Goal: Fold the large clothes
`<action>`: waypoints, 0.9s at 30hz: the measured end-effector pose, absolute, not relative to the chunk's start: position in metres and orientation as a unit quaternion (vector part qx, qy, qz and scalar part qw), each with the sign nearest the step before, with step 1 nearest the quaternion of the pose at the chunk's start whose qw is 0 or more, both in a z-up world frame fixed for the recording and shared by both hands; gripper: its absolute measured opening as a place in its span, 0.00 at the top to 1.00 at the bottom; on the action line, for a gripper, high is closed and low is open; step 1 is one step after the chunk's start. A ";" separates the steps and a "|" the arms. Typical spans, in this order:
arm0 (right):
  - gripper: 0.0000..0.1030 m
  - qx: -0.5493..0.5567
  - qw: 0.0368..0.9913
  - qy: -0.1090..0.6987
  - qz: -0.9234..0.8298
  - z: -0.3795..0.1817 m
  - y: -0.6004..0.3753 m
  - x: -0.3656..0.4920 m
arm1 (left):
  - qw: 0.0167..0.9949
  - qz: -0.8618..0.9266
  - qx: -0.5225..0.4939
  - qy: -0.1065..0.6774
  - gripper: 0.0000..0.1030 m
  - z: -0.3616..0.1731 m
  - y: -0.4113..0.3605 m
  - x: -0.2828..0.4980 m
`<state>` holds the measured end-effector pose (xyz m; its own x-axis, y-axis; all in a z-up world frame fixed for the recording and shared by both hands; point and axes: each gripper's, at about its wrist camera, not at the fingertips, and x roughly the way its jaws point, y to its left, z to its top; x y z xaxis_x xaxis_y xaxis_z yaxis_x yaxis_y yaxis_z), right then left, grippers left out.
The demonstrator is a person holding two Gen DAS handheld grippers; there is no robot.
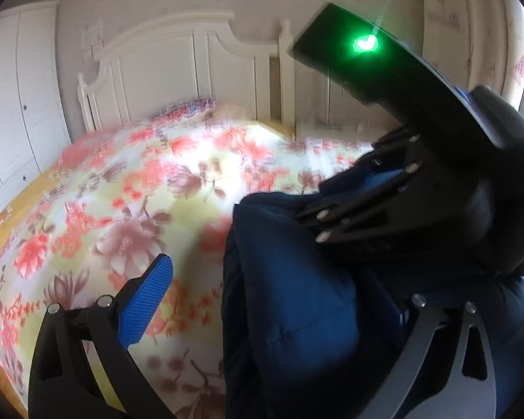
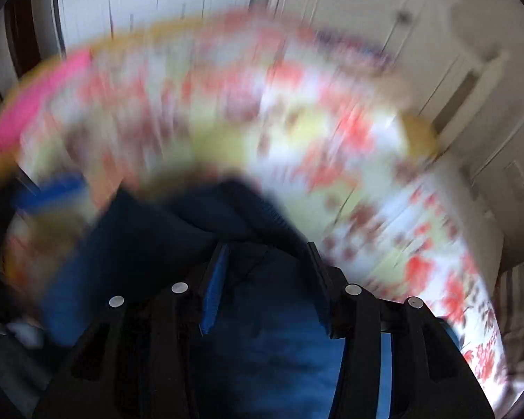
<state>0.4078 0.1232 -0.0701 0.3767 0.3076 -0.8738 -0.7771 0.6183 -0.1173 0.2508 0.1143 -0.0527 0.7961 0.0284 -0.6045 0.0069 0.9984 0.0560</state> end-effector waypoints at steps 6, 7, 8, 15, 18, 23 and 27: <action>0.54 -0.233 0.823 0.404 0.324 -0.043 0.099 0.393 | 0.944 -0.012 0.000 0.330 0.02 -0.055 0.124 0.252; 0.54 -0.221 0.837 0.389 0.316 -0.034 0.091 0.387 | 0.945 -0.007 0.005 0.328 0.02 -0.055 0.123 0.250; 0.52 -0.202 0.853 0.372 0.304 -0.024 0.076 0.379 | 0.945 -0.005 0.007 0.327 0.02 -0.055 0.122 0.249; 0.12 -0.060 0.898 0.337 0.276 -0.013 -0.048 0.296 | 0.941 -0.011 0.006 0.339 0.02 -0.051 0.125 0.245; 0.11 0.021 0.890 0.364 0.276 -0.041 -0.095 0.261 | 0.934 -0.028 -0.026 0.355 0.02 -0.050 0.136 0.235; 0.10 0.167 0.836 0.417 0.315 -0.099 -0.127 0.232 | 0.897 -0.106 -0.154 0.401 0.02 -0.062 0.175 0.217; 0.07 0.228 0.802 0.423 0.355 -0.116 -0.128 0.234 | 0.861 -0.155 -0.208 0.437 0.02 -0.079 0.193 0.208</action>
